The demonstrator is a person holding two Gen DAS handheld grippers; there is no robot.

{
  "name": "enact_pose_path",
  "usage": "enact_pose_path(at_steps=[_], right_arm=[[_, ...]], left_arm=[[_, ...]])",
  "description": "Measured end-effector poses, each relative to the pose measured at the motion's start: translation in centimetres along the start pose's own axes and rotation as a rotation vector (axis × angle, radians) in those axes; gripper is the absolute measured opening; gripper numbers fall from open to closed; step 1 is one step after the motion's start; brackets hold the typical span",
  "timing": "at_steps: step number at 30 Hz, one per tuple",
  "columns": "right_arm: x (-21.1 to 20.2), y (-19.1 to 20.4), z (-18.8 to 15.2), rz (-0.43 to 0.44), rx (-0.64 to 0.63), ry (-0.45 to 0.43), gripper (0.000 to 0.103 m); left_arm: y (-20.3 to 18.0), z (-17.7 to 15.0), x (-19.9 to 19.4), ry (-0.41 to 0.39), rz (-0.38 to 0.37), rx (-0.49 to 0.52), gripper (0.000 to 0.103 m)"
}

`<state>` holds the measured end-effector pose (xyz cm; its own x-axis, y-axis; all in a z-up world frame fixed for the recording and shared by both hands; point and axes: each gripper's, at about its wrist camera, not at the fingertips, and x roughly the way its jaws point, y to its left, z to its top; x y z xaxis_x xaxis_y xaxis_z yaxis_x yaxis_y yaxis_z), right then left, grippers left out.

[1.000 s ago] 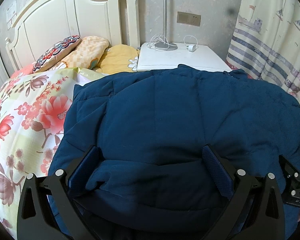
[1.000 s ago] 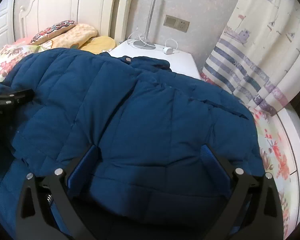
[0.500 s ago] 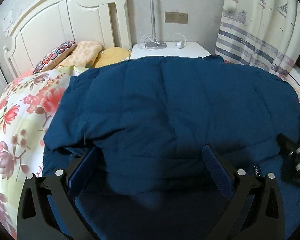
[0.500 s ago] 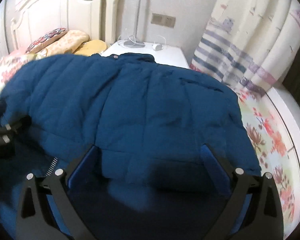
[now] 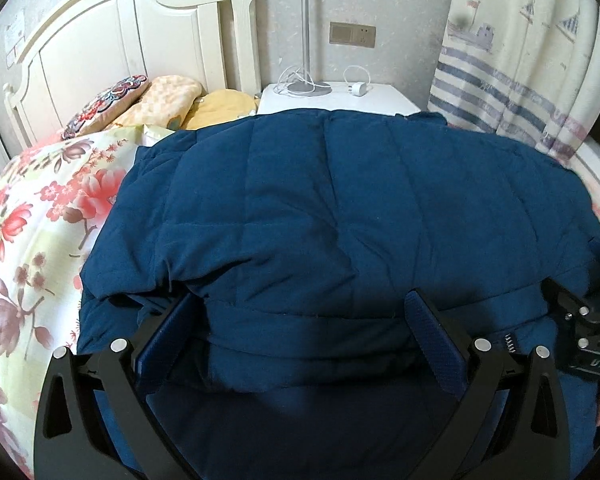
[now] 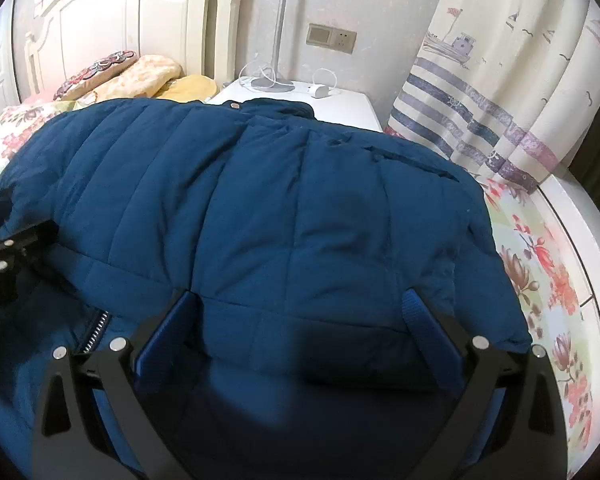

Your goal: Fold large clothes

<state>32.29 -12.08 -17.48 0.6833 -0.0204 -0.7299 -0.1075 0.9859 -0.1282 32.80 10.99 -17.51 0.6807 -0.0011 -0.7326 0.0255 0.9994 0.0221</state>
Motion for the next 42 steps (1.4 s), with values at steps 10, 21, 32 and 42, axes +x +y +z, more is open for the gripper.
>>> enact_pose_path(at_steps=[10,21,32,42], right_arm=[[-12.4,-8.3,-7.8,0.258,0.086,0.013,0.1],[-20.4,-19.4,-28.8,0.404,0.461,0.065,0.073],[-21.6,-13.6,-29.4,0.553,0.349,0.098,0.062],[-21.3,-13.5,-29.1,0.549,0.359,0.099,0.062]], left_arm=[[7.1,-7.0,-11.9,-0.042,-0.289,-0.132,0.099],[16.4,-22.9,-17.7,0.04,-0.471,-0.354,0.098],[14.5,-27.3,-20.9,0.058,-0.61,-0.327,0.098],[14.8,-26.0,-19.3,0.026,-0.648,-0.391,0.098]])
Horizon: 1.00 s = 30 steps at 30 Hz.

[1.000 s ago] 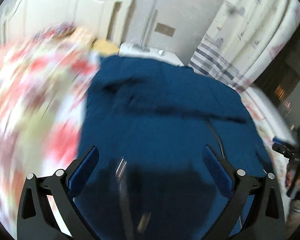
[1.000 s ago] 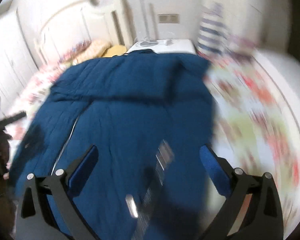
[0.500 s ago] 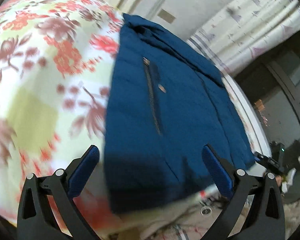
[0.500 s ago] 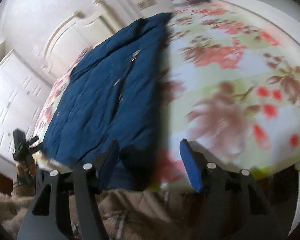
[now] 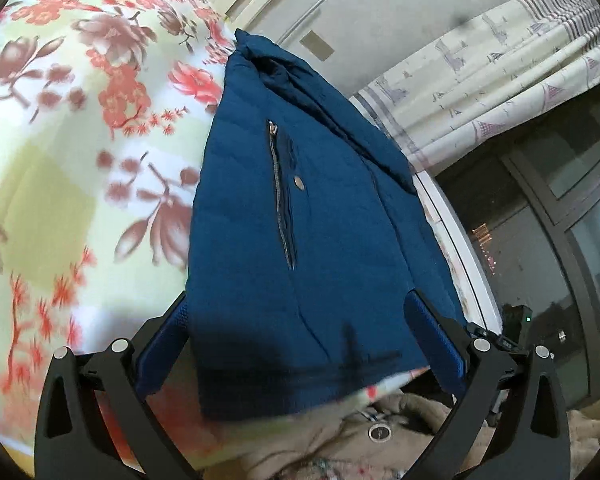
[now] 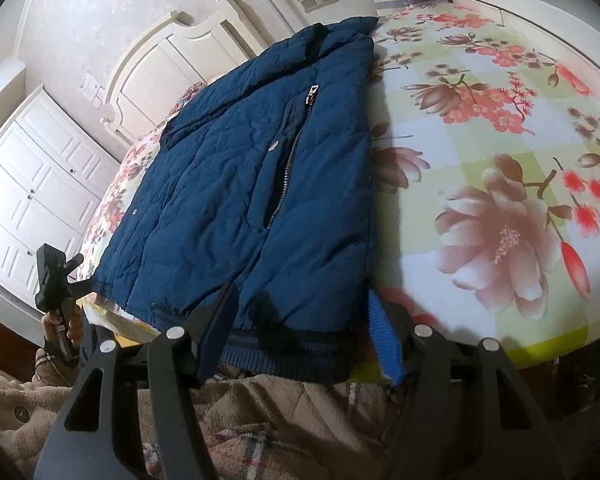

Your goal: Fold large clothes

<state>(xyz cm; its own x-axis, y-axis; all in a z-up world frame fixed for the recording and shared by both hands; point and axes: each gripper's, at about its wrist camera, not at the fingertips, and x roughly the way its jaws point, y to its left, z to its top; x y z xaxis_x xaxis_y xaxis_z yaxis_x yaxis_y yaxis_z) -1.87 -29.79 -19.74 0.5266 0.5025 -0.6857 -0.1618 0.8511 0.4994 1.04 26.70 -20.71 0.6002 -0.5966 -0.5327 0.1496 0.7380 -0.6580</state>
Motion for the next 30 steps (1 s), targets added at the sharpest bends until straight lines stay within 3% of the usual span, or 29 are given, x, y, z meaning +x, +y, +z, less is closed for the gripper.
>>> enact_pose_path(at_steps=[4,10,18,30], right_arm=[[0.1,-0.2,0.2,0.003,-0.002,0.006,0.062],[0.9,0.3,1.3,0.001,-0.024,0.03,0.063],[1.4,0.6,1.7,-0.02,-0.04,0.047,0.063],[1.2,-0.3,1.3,0.061,-0.041,0.009,0.062]], left_arm=[[-1.0,0.2,0.8,0.036,0.033,0.061,0.098],[0.0,0.5,0.5,0.055,-0.024,0.007,0.098],[-0.2,0.7,0.7,0.063,-0.023,0.018,0.098],[-1.1,1.3,1.8,0.088,0.009,0.033,0.098]])
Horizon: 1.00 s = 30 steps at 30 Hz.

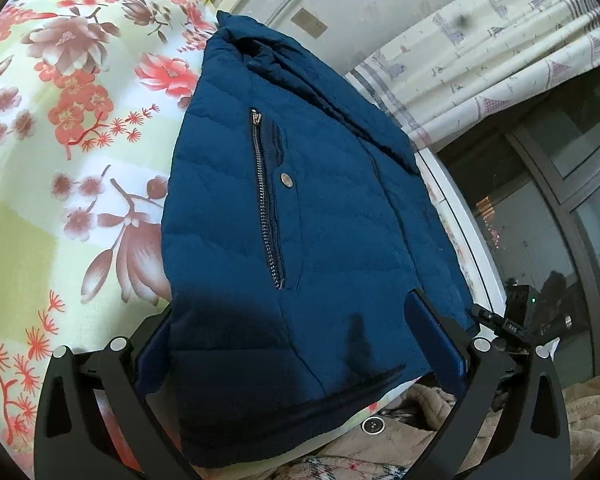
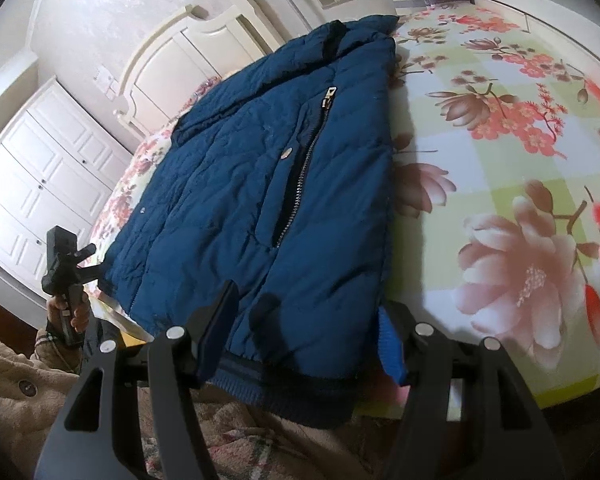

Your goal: Fold large clothes

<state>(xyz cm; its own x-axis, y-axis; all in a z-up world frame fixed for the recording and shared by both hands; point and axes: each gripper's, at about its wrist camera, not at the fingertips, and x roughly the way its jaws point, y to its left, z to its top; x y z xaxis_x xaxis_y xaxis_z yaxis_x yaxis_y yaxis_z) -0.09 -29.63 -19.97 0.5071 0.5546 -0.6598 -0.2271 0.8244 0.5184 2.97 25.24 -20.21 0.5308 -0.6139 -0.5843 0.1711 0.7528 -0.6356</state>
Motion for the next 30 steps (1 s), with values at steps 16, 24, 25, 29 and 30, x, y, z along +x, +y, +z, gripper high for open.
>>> enact_pose_path(at_steps=[16,24,25,29,30], right_arm=[[-2.7,-0.3,-1.9,0.002,0.067,-0.113,0.015],[-9.8,1.7,-7.1,0.078,-0.039,-0.109,0.015],[-10.7,2.0,-8.0,0.09,-0.048,-0.112,0.015],[-12.6,3.4,-7.8,0.114,-0.068,-0.159,0.015],[-12.8,3.8,-7.2,0.129,-0.074,-0.174,0.015]], left_arm=[[0.0,-2.7,-2.6,-0.12,-0.151,-0.098,0.009],[-2.5,-9.9,-9.4,-0.16,-0.287,-0.087,0.009],[-2.9,-10.5,-9.6,-0.166,-0.309,-0.097,0.009],[-2.5,-11.5,-11.1,-0.231,-0.407,-0.15,0.009],[-2.5,-10.9,-11.2,-0.259,-0.459,-0.167,0.009]])
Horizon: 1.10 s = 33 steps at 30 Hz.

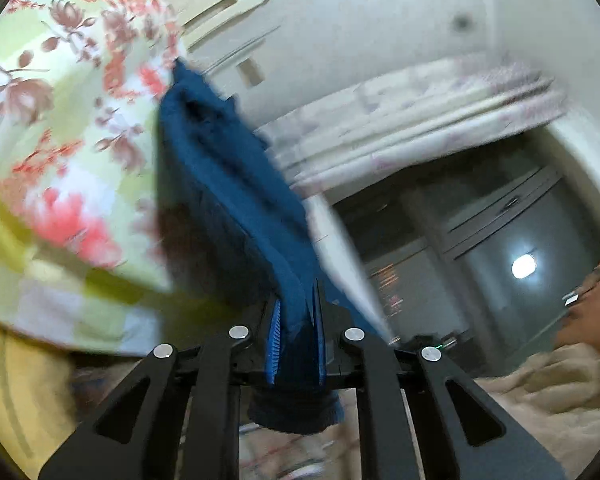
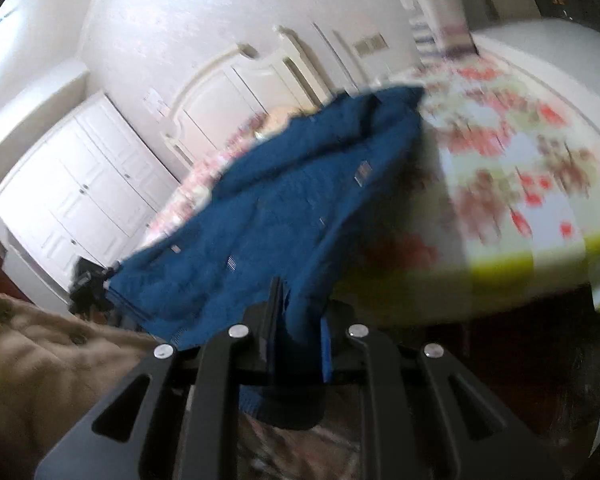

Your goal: Fold large clothes

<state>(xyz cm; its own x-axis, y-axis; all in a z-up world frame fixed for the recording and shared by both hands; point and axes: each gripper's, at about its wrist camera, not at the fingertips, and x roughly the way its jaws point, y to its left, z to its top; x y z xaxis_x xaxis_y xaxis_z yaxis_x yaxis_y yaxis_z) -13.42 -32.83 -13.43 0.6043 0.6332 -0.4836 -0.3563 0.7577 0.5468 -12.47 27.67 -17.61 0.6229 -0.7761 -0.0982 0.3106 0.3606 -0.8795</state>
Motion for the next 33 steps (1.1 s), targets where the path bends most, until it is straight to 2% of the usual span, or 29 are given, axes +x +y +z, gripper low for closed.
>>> enact_pose_path(at_steps=[2,4,6,7,9,11,13,14,15,16,18,19,20,21,22,24,27,30,32,33], right_arm=[[0.3,1.0,3.2,0.018,-0.035,-0.045,0.015],[1.6,1.6,6.9,0.051,-0.03,-0.065,0.015],[4.7,2.3,11.6,0.055,-0.04,-0.061,0.015],[5.8,2.5,13.0,0.064,-0.039,-0.052,0.015],[8.9,2.8,15.8,0.045,-0.048,-0.026,0.015],[9.6,2.7,15.9,0.051,-0.037,-0.009,0.015],[8.7,1.9,14.4,0.05,-0.025,-0.005,0.015],[8.0,1.1,13.3,0.052,-0.005,-0.006,0.015],[6.9,-0.2,11.6,0.054,0.03,-0.009,0.015],[6.3,-1.2,10.5,0.047,0.058,-0.007,0.015],[5.3,-3.3,8.0,0.009,0.129,0.012,0.015],[4.9,-3.9,7.0,-0.008,0.144,0.02,0.015],[4.6,-4.2,6.2,-0.02,0.153,0.026,0.015],[4.5,-4.5,5.5,-0.029,0.158,0.029,0.015],[4.3,-4.6,5.1,-0.032,0.157,0.026,0.016],[4.1,-4.6,4.3,-0.03,0.146,0.004,0.016],[3.9,-4.2,3.9,-0.029,0.117,-0.016,0.016],[3.2,-3.5,3.5,-0.017,0.094,-0.038,0.016],[2.8,-3.1,3.3,-0.017,0.088,-0.049,0.016],[2.6,-3.0,3.2,-0.018,0.088,-0.051,0.016]], left_arm=[[-0.6,1.8,0.6,-0.048,-0.088,-0.008,0.009],[-1.7,5.6,1.5,-0.123,-0.216,-0.006,0.009],[-2.4,9.1,3.0,-0.153,-0.214,-0.002,0.009],[-2.6,11.5,4.7,-0.145,-0.166,0.012,0.009],[-2.5,13.7,6.8,-0.094,-0.062,0.028,0.009],[-1.9,13.9,8.4,0.02,0.005,0.014,0.011],[-1.3,12.0,8.2,0.109,0.15,0.076,0.016],[-0.5,10.2,7.8,0.177,0.267,0.108,0.016],[0.6,8.5,7.4,0.238,0.345,0.098,0.016],[1.9,6.7,6.7,0.295,0.394,0.052,0.016],[3.4,4.1,5.3,0.363,0.433,-0.004,0.016],[3.6,3.0,4.9,0.389,0.445,-0.007,0.021],[3.6,1.6,4.5,0.415,0.456,0.001,0.031],[3.7,0.5,4.3,0.438,0.452,0.0,0.098],[3.9,-0.5,4.1,0.456,0.39,-0.026,0.097],[4.2,-1.7,4.1,0.448,0.316,-0.051,0.099],[5.7,-2.6,5.2,0.413,0.291,-0.07,0.099],[7.2,-2.8,8.3,0.428,0.28,-0.076,0.099],[8.4,-3.3,9.4,0.416,0.221,-0.112,0.099],[8.6,-3.3,10.0,0.395,0.162,-0.128,0.098]])
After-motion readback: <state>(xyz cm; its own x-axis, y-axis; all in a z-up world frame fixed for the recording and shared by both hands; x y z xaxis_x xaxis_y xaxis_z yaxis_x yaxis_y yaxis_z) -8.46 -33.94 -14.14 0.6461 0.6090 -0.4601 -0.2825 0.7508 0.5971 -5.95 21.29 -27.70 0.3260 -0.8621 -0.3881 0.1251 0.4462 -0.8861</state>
